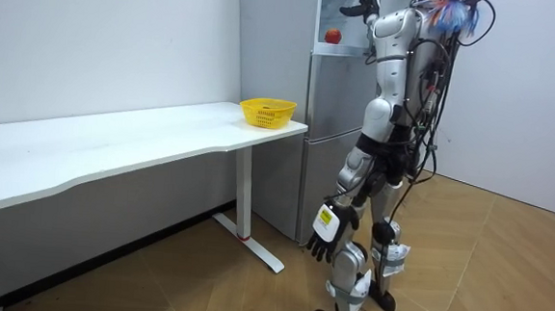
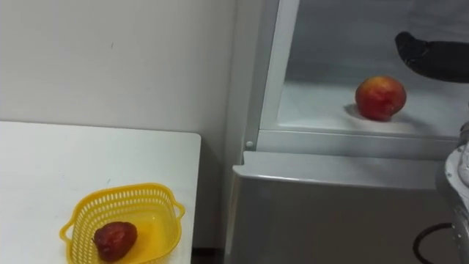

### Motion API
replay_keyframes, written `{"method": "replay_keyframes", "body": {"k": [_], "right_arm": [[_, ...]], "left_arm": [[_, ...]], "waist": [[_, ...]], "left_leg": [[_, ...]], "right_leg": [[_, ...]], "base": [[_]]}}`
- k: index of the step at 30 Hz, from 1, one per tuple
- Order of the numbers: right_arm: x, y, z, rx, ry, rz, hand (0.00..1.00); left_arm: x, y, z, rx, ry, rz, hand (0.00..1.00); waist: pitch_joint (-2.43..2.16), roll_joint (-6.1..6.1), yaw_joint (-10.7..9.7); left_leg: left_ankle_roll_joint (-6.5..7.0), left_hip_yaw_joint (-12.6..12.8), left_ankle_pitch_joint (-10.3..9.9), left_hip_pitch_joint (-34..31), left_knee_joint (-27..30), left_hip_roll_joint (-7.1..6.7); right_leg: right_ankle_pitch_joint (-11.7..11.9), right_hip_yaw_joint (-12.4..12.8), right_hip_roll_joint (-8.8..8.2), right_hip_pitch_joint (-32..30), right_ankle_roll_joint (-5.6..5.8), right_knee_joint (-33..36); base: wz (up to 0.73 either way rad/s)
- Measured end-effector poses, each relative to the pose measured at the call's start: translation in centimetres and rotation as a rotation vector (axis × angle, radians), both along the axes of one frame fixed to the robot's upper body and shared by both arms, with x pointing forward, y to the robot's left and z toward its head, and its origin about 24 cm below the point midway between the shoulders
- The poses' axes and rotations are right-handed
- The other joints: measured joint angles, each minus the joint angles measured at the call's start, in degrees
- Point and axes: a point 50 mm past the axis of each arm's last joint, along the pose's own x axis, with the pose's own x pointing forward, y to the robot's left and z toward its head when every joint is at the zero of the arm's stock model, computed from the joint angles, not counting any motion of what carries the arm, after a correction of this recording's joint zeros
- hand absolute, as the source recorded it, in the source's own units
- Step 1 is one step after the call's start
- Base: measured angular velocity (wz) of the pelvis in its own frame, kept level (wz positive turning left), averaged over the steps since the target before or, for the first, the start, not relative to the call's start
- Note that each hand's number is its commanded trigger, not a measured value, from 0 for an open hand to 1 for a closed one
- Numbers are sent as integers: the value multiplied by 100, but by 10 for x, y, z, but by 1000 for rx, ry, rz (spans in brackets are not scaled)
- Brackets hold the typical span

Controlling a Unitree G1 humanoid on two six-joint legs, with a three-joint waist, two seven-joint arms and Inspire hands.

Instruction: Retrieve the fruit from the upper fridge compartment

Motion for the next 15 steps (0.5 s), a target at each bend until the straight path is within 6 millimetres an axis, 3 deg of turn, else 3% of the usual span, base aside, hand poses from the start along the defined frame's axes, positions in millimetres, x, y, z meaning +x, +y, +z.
{"method": "replay_keyframes", "body": {"k": [15], "right_arm": [[6,8,-4,9,47,139,0]], "left_arm": [[7,2,1,-13,-17,-7,0]], "waist": [[-9,-15,-9]], "left_leg": [[0,9,0,2,32,0]], "right_leg": [[-1,-62,-13,27,0,0]], "base": [[0]]}}
